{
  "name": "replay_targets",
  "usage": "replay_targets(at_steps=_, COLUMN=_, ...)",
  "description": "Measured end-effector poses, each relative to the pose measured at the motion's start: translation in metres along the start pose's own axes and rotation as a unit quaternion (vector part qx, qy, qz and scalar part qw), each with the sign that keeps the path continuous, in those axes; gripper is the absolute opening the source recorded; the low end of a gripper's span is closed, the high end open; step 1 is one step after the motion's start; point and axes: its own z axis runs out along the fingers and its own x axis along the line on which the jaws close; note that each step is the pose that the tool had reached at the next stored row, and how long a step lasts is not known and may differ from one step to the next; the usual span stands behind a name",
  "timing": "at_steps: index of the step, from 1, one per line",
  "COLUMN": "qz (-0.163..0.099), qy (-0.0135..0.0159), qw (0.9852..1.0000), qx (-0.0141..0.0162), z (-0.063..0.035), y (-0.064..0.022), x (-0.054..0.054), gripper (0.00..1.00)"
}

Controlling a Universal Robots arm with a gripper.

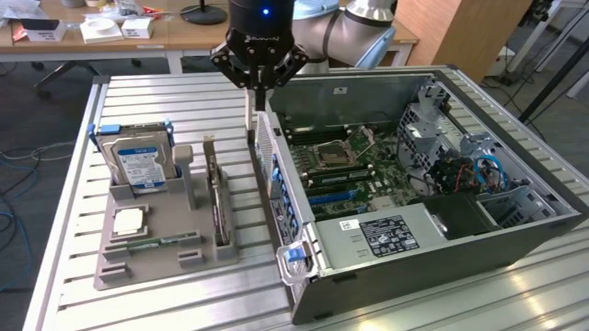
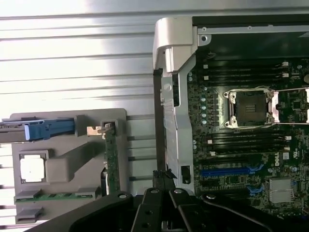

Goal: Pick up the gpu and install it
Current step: 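Reach for the gpu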

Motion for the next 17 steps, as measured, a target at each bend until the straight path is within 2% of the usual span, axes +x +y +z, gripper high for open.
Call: replay_targets(at_steps=17, qz=0.0, qy=0.0002, qw=1.0, qx=0.0006, z=0.0053, y=-0.0033, x=0.04, gripper=0.1)
